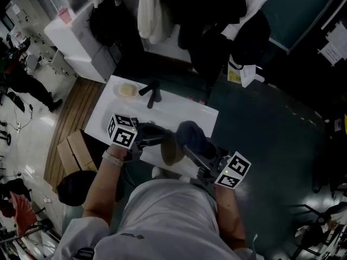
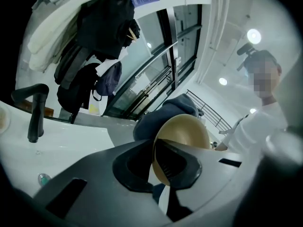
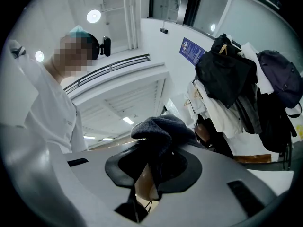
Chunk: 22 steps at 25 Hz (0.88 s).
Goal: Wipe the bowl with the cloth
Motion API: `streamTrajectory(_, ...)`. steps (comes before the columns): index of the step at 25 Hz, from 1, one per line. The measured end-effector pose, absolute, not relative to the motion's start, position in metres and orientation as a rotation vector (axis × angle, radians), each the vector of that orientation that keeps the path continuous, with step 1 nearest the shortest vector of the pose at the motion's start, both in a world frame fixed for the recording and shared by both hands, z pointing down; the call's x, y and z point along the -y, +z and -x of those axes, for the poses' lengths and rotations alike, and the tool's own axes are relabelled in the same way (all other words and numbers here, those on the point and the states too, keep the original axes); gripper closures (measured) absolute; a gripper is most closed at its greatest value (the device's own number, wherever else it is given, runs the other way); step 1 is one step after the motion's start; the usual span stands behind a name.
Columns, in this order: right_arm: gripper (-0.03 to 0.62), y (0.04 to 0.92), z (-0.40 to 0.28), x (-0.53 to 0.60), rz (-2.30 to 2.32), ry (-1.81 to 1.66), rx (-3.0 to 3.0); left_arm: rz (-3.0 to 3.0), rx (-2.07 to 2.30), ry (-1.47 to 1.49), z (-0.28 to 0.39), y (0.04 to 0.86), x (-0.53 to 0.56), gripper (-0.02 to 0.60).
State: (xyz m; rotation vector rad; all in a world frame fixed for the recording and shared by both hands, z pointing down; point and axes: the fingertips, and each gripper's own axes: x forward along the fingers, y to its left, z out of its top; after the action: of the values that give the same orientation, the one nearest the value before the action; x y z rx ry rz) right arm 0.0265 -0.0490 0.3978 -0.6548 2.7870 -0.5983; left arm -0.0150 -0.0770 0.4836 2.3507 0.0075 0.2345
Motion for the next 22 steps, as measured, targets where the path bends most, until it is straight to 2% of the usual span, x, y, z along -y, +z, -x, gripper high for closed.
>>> streamTrajectory(14,0.51,0.408,-0.018,0.041,0.602,-0.644,-2.815,-2.276,0.353,0.046,0.041,0.481,0.133,0.561)
streamTrajectory(22,0.51,0.419,-0.01,0.037,0.561,-0.684,-2.841,-2.266,0.422,-0.107,0.052,0.467,0.148,0.561)
